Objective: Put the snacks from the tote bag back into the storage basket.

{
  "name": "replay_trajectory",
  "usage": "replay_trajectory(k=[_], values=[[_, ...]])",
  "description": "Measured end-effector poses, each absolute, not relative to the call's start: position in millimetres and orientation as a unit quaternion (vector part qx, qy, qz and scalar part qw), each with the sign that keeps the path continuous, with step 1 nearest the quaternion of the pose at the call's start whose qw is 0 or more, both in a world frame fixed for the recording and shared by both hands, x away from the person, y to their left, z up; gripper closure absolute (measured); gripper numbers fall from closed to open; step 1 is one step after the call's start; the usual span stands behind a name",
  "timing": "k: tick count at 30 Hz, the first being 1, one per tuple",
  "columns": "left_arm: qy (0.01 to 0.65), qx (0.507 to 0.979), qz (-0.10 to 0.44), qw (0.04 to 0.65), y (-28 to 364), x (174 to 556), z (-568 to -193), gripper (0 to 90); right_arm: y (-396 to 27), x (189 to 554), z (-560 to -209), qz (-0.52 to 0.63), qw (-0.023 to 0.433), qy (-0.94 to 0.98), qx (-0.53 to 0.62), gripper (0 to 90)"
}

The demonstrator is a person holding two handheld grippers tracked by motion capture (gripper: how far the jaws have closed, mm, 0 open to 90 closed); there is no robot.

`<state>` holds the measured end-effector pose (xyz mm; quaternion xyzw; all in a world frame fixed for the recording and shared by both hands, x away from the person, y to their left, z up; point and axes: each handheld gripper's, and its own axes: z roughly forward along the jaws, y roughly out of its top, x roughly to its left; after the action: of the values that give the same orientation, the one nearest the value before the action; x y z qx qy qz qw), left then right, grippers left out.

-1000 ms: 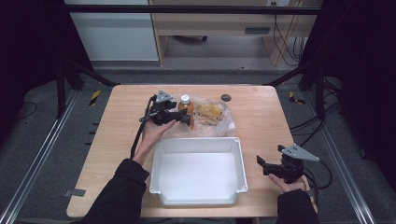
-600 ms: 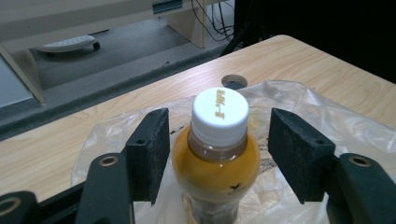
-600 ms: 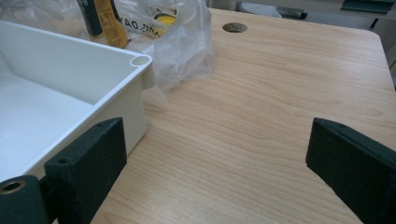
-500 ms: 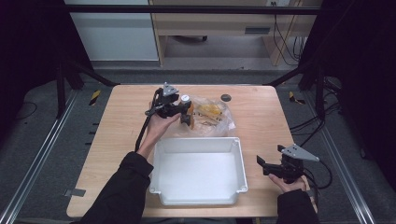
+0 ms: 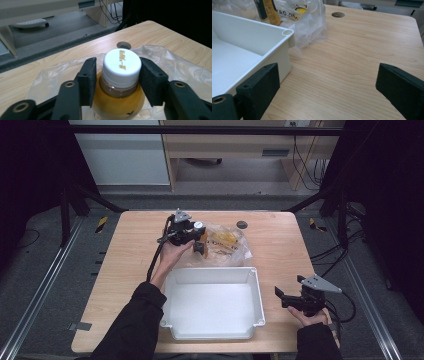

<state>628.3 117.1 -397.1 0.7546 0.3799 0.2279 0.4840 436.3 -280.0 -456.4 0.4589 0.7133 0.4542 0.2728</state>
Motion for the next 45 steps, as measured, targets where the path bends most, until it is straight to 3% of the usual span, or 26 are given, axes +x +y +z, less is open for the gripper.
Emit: replay_trajectory(k=[5, 14, 24, 34, 45], values=[[0.377, 0.753, 0.241, 0.482, 114, 626, -396, 57.8, -280, 436, -456, 0.455, 0.273, 0.713, 0.459, 5.6], [0.392, 0.751, 0.255, 0.467, 109, 622, -393, 58.6, -280, 437, -457, 0.453, 0.273, 0.715, 0.458, 5.7], [0.408, 0.747, 0.225, 0.475, 116, 620, -387, 58.8, -279, 437, -457, 0.452, 0.27, 0.717, 0.457, 5.8], [0.395, 0.747, 0.218, 0.488, 119, 605, -368, 58.8, -279, 436, -457, 0.452, 0.269, 0.716, 0.458, 5.9], [0.376, 0.748, 0.248, 0.487, 130, 586, -335, 58.8, -278, 436, -456, 0.452, 0.27, 0.717, 0.456, 6.2]])
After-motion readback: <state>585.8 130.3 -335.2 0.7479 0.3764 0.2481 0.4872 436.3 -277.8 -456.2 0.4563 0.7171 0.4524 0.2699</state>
